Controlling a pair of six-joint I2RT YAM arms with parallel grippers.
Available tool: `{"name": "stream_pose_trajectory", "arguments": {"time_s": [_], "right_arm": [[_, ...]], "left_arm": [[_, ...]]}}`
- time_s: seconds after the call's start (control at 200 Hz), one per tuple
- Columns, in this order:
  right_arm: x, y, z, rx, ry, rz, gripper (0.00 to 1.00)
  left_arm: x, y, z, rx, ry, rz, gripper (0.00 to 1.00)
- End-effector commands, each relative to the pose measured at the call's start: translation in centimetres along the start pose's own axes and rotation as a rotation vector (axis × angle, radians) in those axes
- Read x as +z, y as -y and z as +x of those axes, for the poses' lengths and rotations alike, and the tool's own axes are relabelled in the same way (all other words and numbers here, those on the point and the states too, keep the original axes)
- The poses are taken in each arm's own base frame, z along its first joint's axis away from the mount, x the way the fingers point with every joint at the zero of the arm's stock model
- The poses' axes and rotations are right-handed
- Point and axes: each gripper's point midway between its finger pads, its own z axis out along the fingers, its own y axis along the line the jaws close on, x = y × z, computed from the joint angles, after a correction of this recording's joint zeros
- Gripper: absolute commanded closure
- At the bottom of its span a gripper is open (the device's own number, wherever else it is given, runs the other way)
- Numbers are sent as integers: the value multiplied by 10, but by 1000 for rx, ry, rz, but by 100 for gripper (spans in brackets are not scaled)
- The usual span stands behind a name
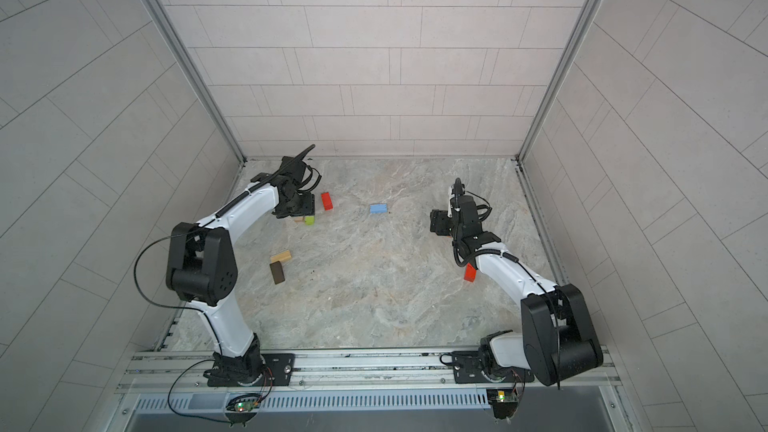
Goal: Build the wood block tower
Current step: 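Move the left gripper over the lime green block while the right arm lifts, then lower the left gripper and close it on the lime green block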
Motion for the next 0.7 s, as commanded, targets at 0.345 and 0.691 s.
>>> {"name": "stream_pose_trajectory", "arguments": {"time_s": [0.345, 0.691], "right_arm": [[-1, -27, -7, 3, 12, -86, 28], [2, -29, -8, 1, 12, -93, 28]], "left_arm": [[39, 21, -8, 3, -90, 3, 43], [68, 13, -9, -7, -134, -58, 44]]}}
